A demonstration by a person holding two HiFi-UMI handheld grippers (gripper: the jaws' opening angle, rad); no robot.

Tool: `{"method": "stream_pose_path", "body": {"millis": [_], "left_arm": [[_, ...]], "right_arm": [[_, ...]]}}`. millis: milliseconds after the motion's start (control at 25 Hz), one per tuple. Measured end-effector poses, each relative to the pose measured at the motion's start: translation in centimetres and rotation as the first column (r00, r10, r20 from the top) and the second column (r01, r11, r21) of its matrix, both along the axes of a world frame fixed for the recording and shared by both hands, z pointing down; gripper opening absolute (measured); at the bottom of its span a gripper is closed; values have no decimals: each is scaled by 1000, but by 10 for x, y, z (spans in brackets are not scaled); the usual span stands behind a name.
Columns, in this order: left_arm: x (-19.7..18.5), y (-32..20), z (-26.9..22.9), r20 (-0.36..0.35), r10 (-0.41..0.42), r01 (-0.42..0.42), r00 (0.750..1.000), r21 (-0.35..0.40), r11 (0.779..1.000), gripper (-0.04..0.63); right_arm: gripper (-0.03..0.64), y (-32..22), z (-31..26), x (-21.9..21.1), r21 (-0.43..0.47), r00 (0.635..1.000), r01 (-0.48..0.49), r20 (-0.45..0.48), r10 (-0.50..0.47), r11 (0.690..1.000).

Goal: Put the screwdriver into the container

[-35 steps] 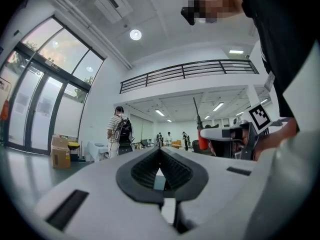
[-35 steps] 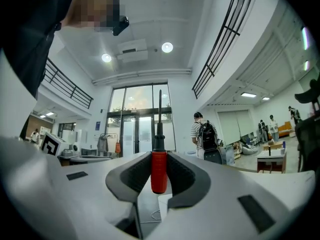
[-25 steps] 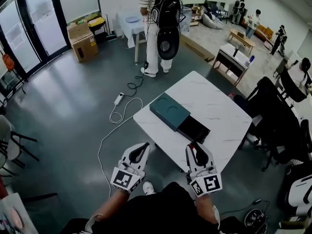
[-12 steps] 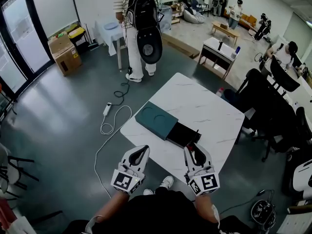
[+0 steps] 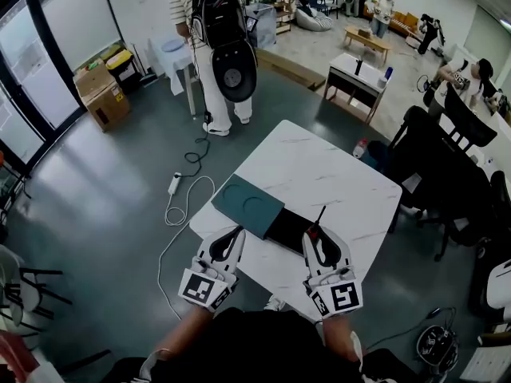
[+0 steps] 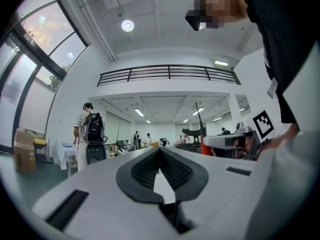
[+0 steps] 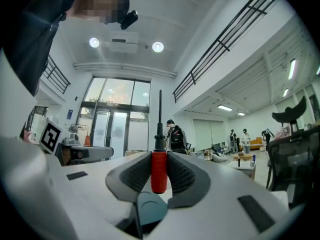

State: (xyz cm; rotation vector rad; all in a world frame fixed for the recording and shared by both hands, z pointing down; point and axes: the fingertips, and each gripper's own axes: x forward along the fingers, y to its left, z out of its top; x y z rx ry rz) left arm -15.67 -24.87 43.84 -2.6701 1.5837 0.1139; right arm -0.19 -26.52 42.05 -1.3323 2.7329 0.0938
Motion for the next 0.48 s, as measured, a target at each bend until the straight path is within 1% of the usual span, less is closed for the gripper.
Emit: {"method": "stream_pose_path", "body": {"millis": [80, 160, 240, 360, 480], "left_arm": [[10, -9, -5, 12, 11, -11, 1000, 16, 1000, 5], [18, -19, -7, 27, 33, -34, 999, 21, 999, 5], [22, -27, -11, 23, 53, -54, 998, 27, 998, 5], [30, -41, -18, 6, 94, -94, 996, 54, 994, 6], [32, -56, -9, 27, 116, -117, 993, 22, 993, 5]], "right_arm": [[107, -4, -8, 7, 40, 1000, -4, -19, 4, 999], [107, -12, -9, 11, 55, 1000, -6, -30, 7, 998], [107, -19, -4, 12, 40, 999, -9, -31, 11, 999], [107, -28, 3, 12, 29, 998, -25, -50, 26, 999], [107, -39, 12, 9, 22, 996, -41, -74, 43, 999]]}}
